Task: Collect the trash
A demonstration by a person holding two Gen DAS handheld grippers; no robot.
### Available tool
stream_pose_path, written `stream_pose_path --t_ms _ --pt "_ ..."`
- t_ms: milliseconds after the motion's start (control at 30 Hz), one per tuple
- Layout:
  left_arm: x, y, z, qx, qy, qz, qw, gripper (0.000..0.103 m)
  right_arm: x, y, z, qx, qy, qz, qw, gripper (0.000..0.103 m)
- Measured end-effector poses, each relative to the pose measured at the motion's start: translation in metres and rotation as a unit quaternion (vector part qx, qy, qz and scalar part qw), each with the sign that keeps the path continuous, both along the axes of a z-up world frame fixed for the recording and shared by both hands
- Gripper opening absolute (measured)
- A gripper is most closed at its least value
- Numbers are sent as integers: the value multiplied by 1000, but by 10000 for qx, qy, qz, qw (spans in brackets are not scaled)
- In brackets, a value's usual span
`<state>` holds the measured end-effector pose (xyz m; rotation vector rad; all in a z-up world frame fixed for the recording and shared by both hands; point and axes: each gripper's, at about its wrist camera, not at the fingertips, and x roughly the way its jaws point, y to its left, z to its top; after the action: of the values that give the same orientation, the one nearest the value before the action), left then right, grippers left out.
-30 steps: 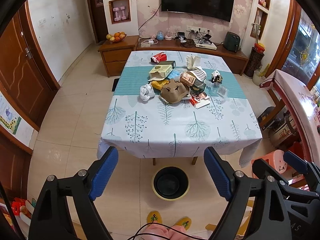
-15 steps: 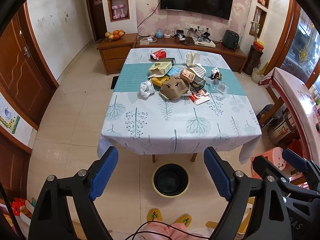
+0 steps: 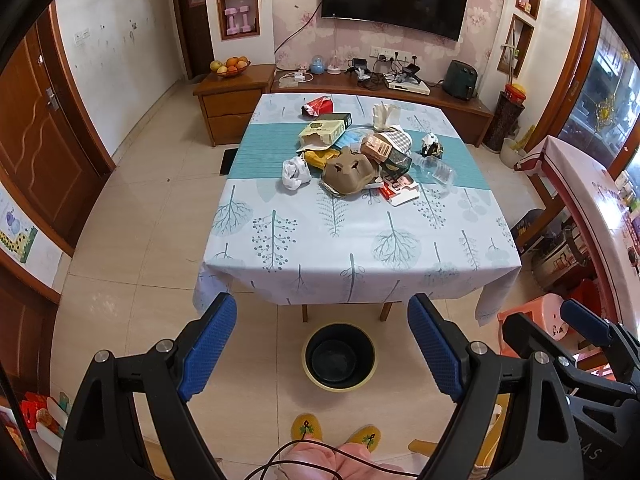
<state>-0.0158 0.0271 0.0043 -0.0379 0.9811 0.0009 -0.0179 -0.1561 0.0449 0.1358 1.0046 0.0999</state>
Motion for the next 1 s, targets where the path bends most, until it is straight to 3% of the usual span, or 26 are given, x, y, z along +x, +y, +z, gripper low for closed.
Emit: stream_pose_path --t_ms 533,1000 --pt "1 5 -6 -7 127 -123 9998 86 -7 6 -2 5 5 -65 10000 85" --pt "27 24 0 -51 106 -387 9992 86 10 8 5 32 16 -363 9993 85"
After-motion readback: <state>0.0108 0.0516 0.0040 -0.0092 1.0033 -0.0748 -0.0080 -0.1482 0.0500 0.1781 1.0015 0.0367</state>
